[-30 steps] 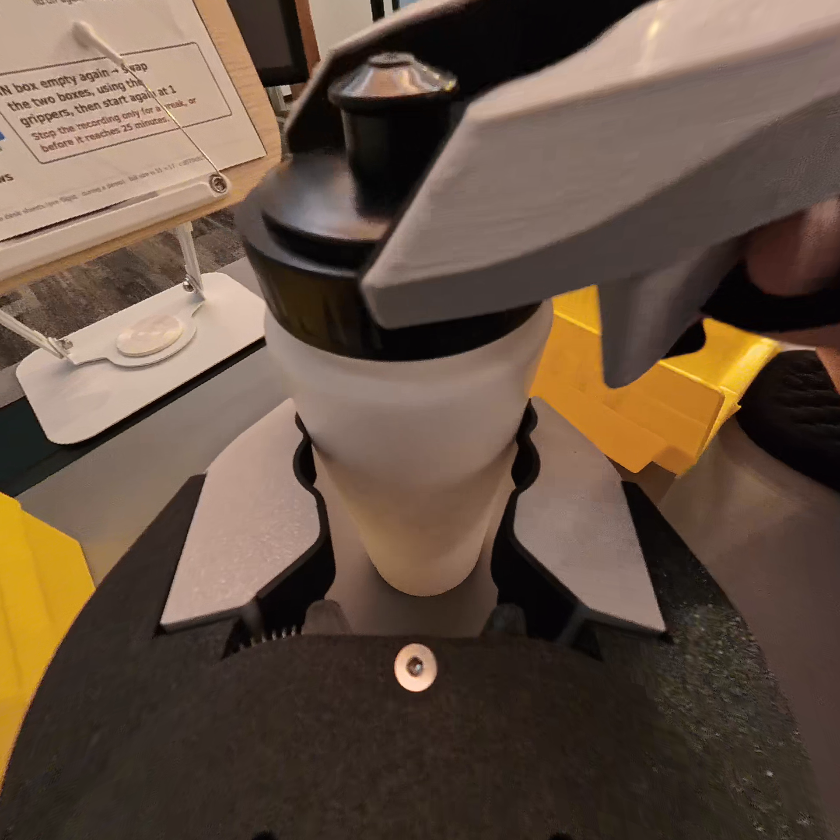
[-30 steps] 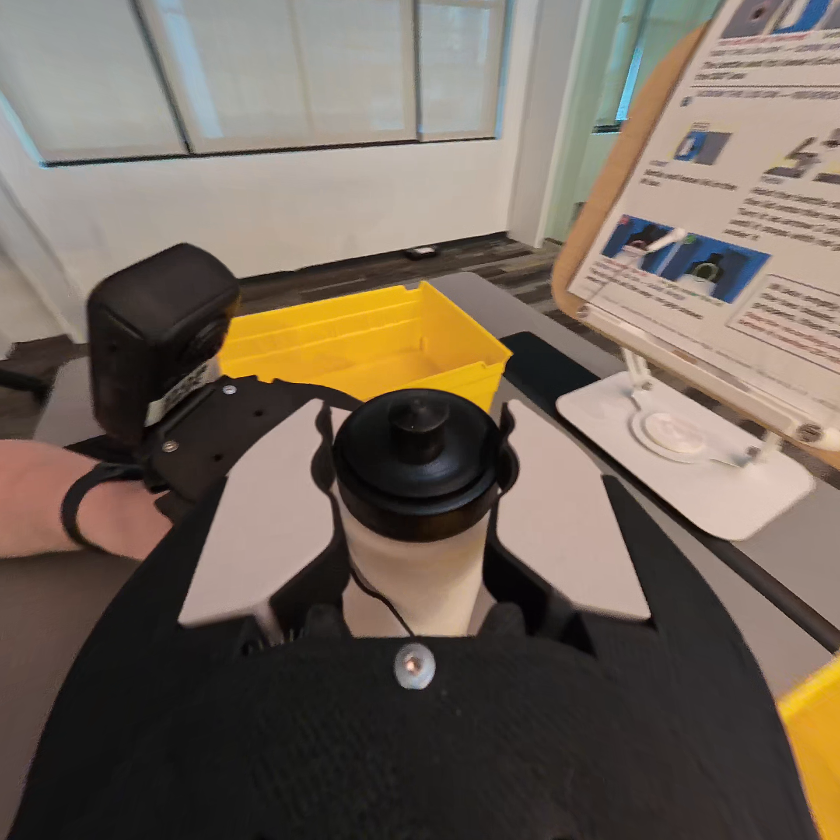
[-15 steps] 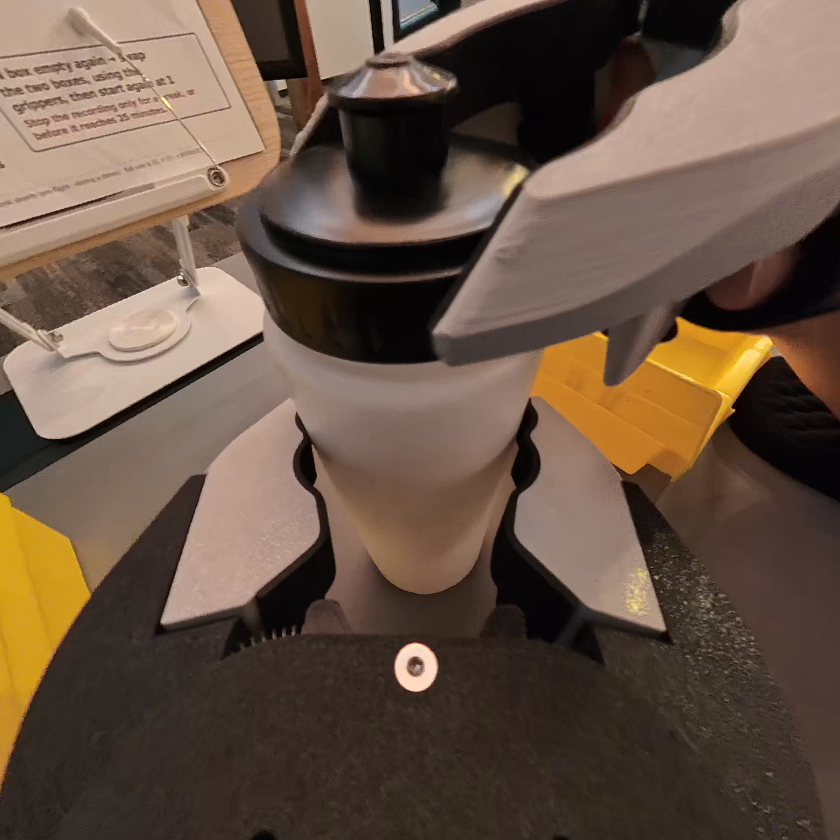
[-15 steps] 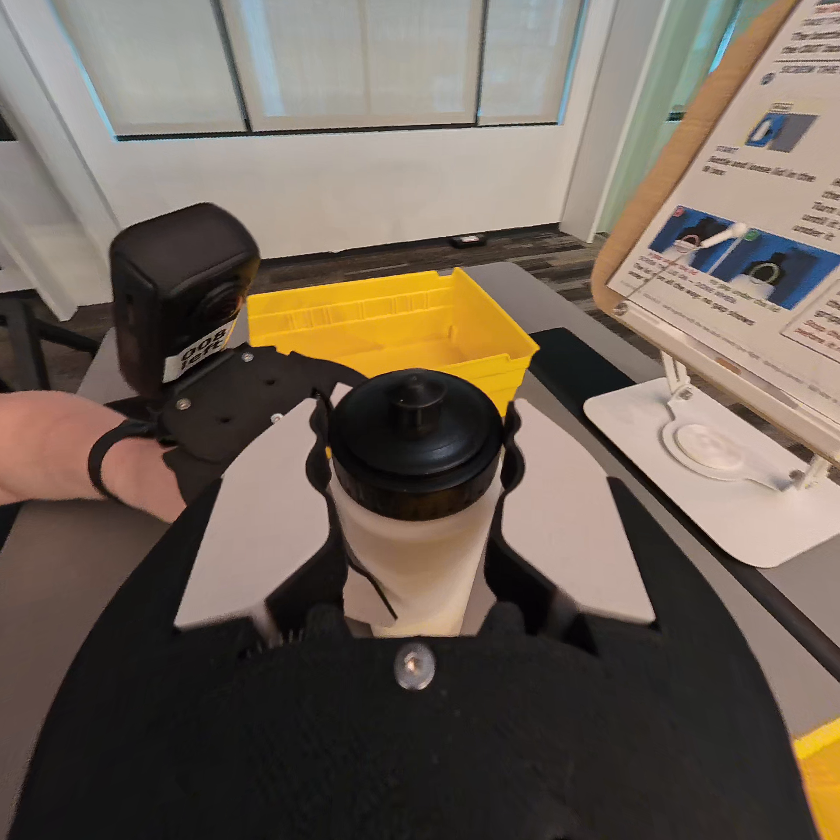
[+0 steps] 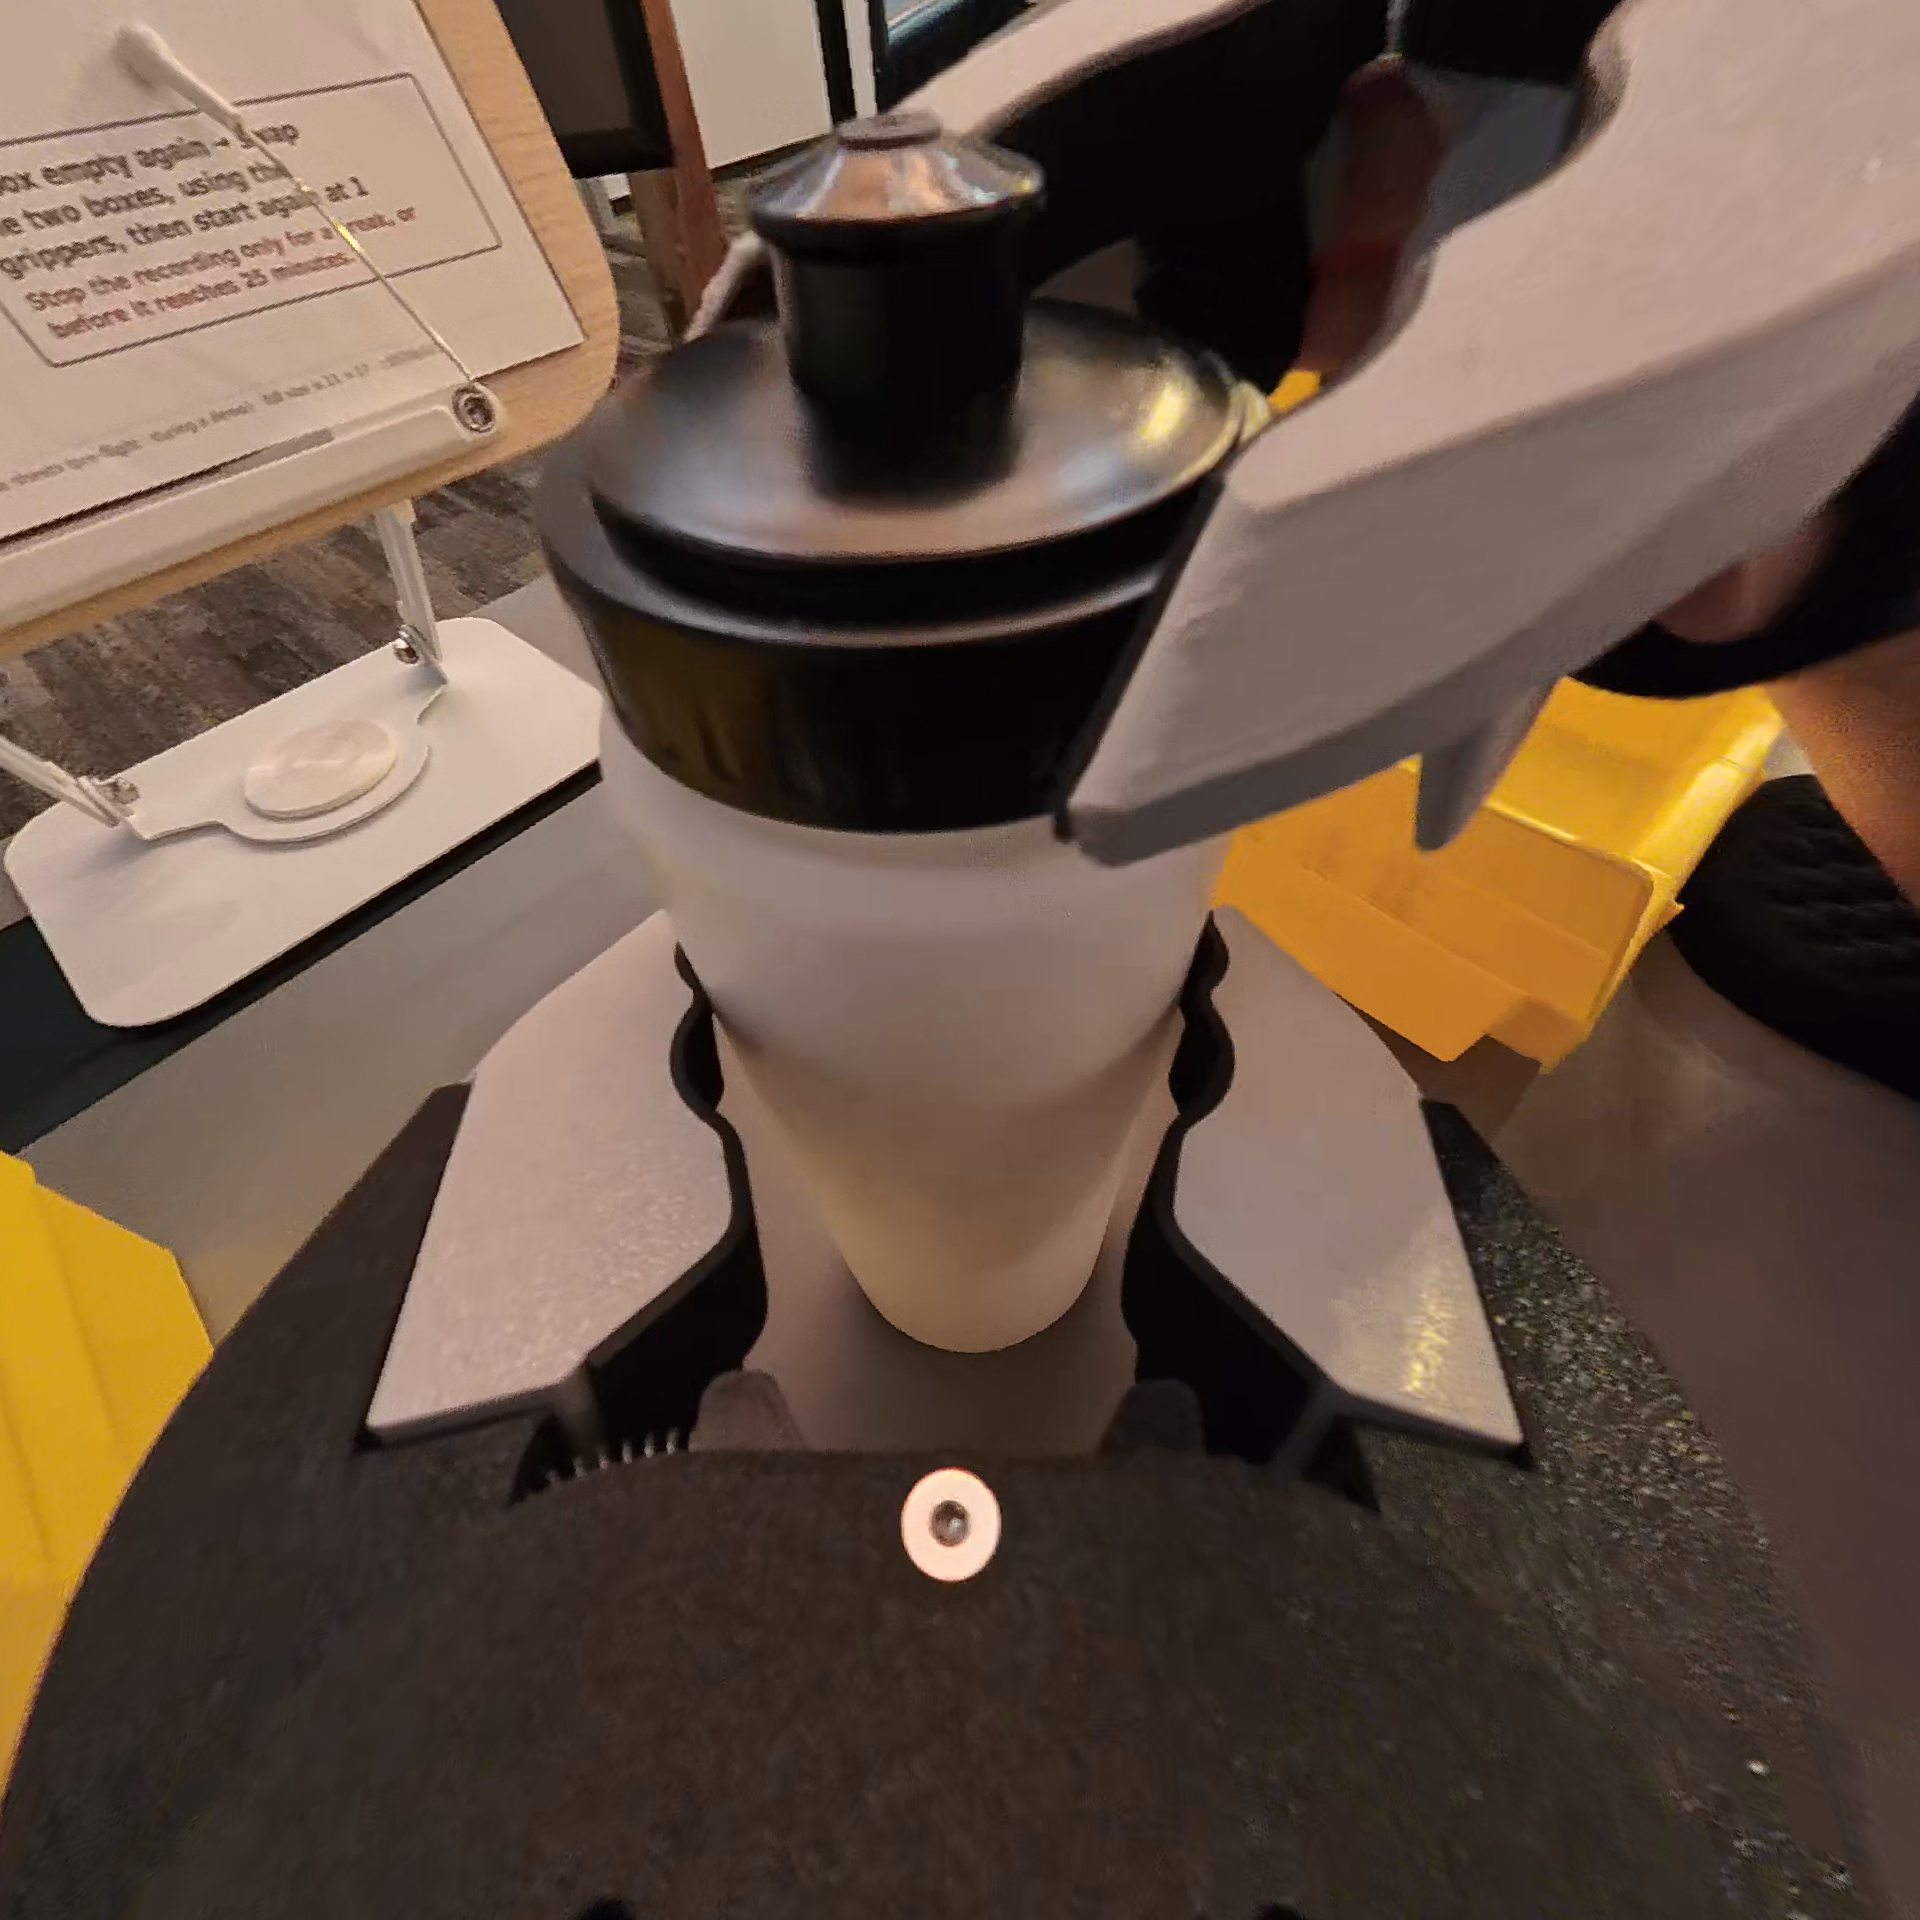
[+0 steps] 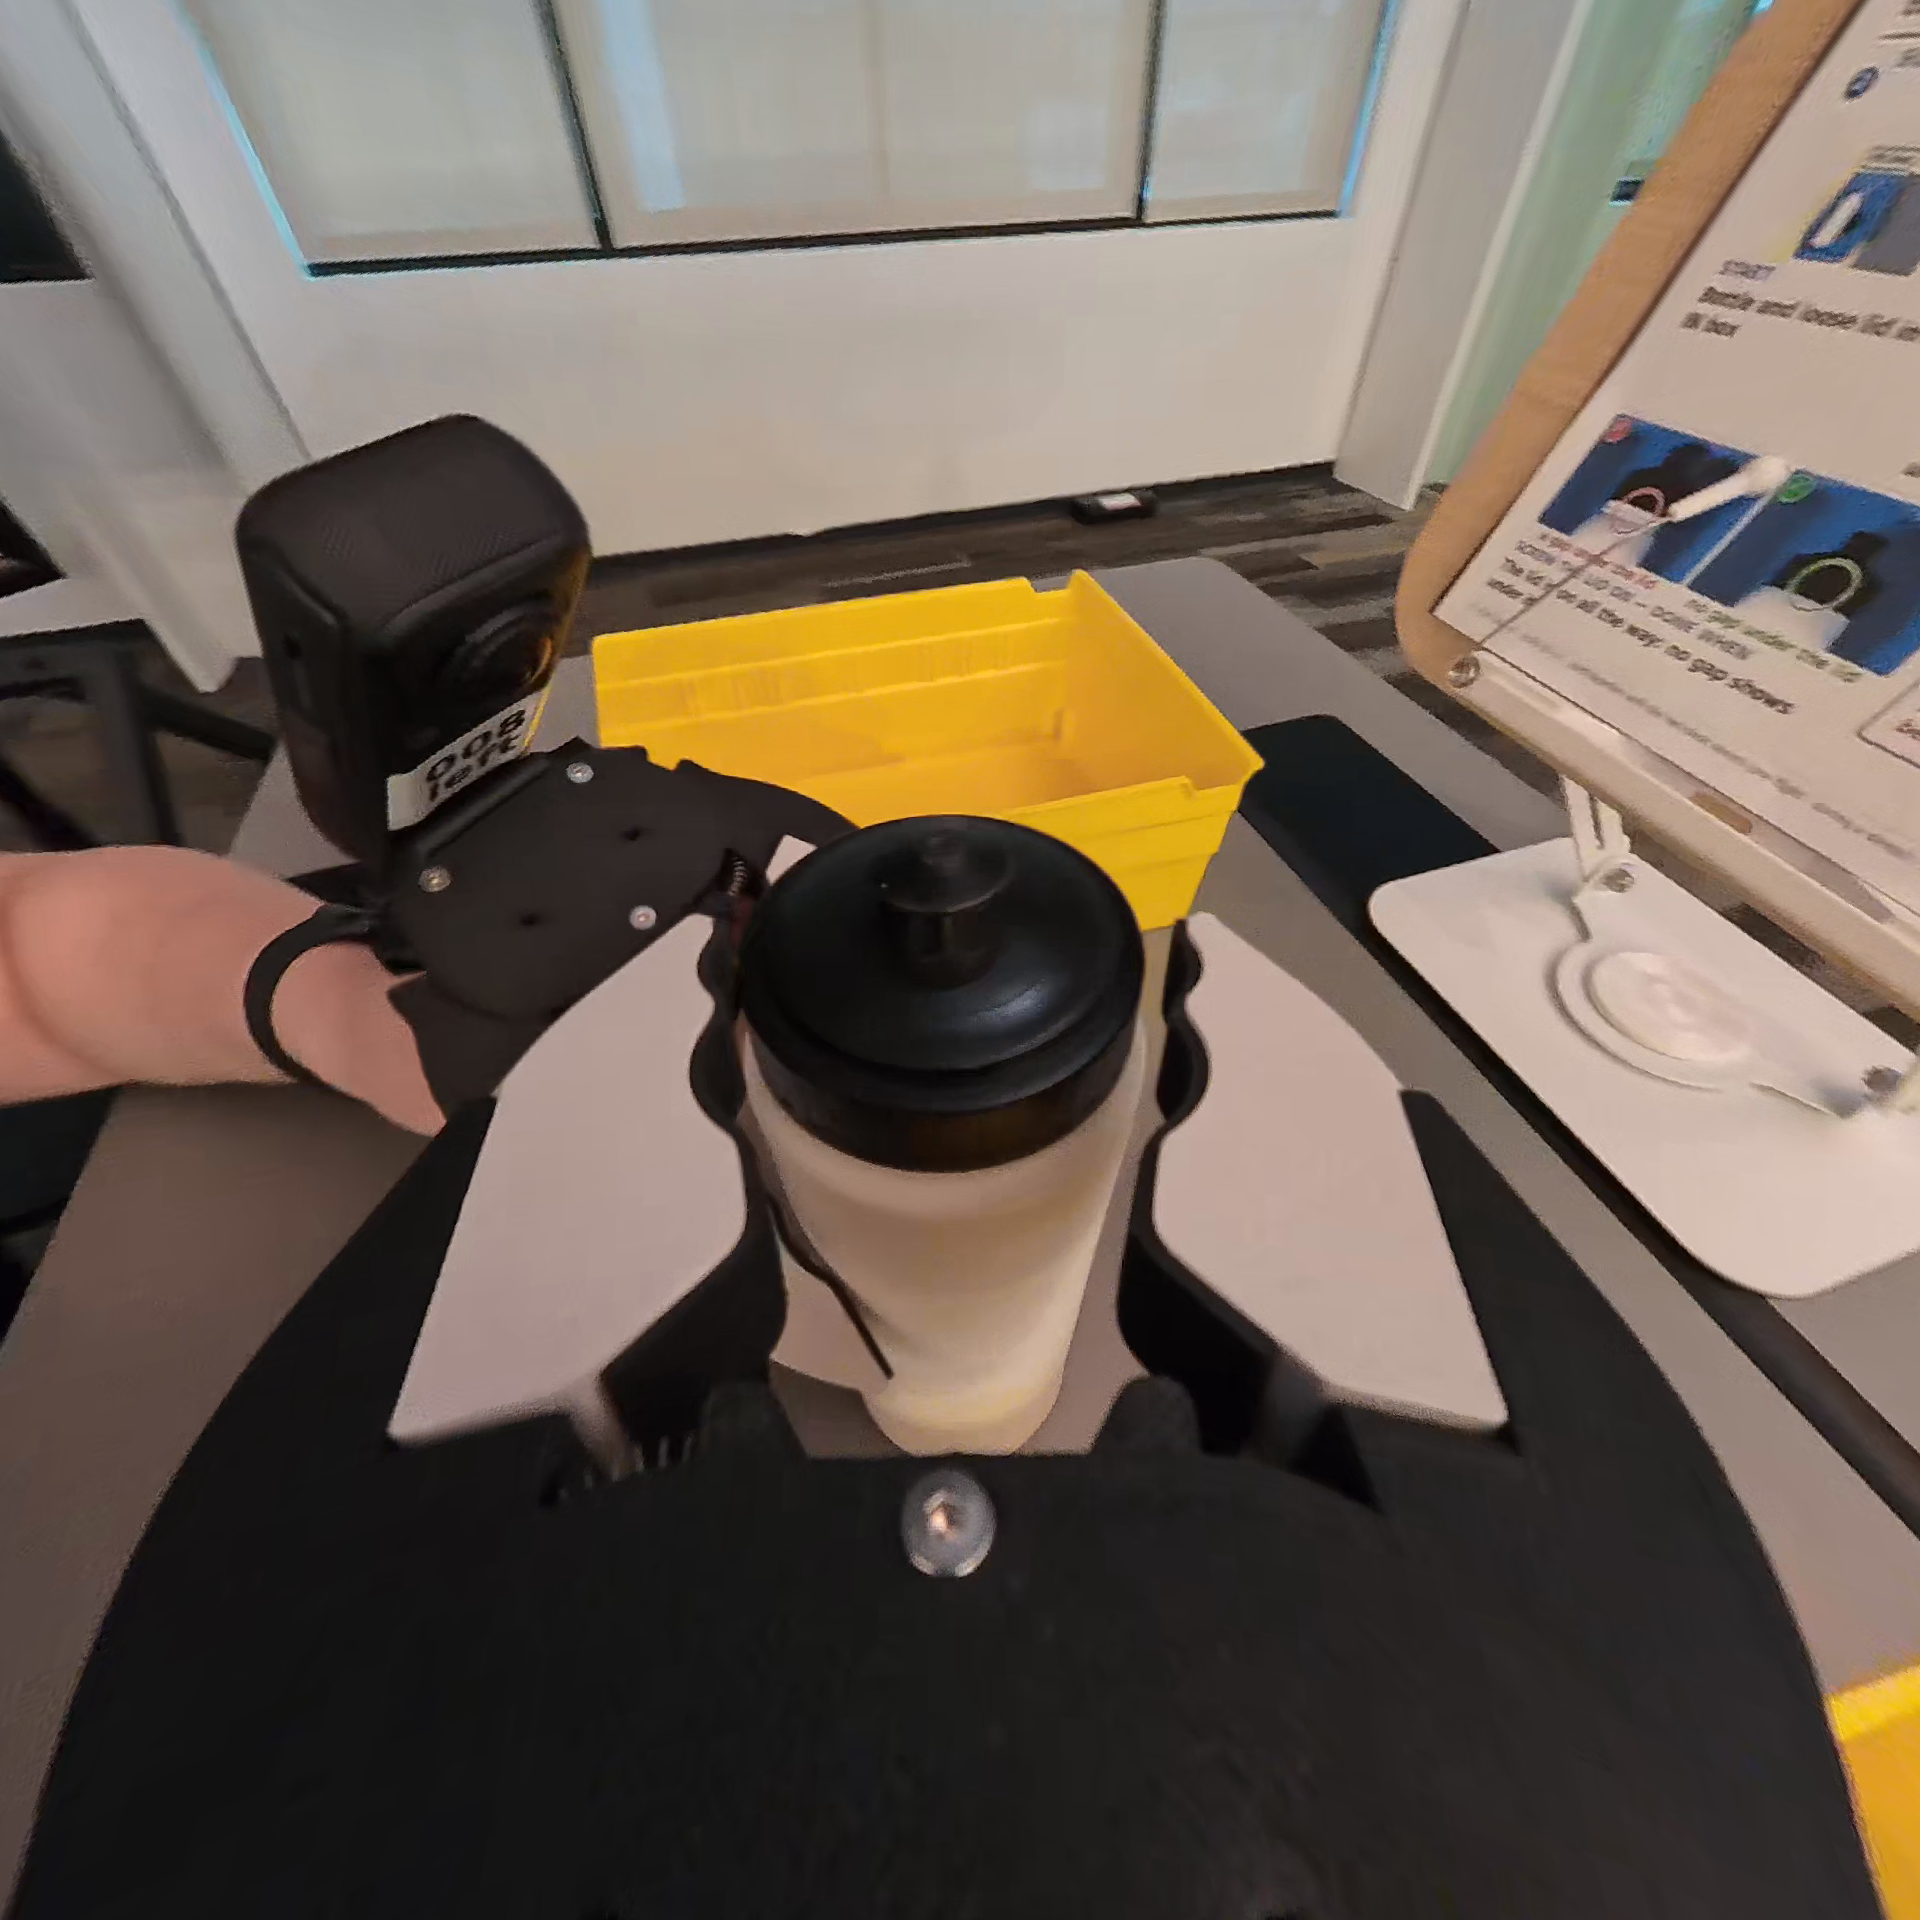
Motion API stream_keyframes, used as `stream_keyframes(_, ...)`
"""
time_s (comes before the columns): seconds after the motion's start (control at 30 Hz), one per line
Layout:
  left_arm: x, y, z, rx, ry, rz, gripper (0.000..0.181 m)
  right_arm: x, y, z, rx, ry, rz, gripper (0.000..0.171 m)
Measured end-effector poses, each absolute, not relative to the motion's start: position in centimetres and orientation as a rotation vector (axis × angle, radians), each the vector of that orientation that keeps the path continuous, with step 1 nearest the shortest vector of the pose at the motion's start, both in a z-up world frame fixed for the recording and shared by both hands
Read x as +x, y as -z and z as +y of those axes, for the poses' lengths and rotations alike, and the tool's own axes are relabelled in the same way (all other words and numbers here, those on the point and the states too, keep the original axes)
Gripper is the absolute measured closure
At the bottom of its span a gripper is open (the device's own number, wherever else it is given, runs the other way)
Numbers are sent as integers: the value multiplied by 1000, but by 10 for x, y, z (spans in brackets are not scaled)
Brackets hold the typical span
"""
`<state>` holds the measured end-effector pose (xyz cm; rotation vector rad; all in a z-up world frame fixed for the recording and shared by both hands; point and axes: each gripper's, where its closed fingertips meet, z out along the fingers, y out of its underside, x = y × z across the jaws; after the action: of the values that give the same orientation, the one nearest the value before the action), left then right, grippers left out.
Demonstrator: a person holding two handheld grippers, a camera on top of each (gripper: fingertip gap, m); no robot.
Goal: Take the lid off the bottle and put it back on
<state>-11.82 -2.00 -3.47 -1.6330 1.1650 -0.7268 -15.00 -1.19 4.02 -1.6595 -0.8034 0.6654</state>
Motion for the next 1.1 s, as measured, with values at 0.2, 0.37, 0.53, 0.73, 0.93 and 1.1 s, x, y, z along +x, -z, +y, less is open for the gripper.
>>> stream_keyframes(0.2,-117,35,-23,-1636,765,1186,95,-152,-43,-15,-1605,-707,-834,96)
stream_keyframes(0.37,-122,35,-16,-1682,692,1099,95,-153,-43,-7,-1663,-557,-660,96)
stream_keyframes(0.53,-123,35,-16,-1687,680,1096,95,-153,-44,-6,-1676,-461,-571,96)
stream_keyframes(0.73,-120,35,-19,-1659,719,1164,95,-151,-46,-15,-1662,-681,-783,92)
stream_keyframes(0.93,-115,36,-26,-1630,763,1213,95,-148,-46,-20,-1623,-714,-865,98)
stream_keyframes(1.1,-121,36,-17,-1682,708,1129,95,-151,-46,-10,-1666,-603,-697,98)
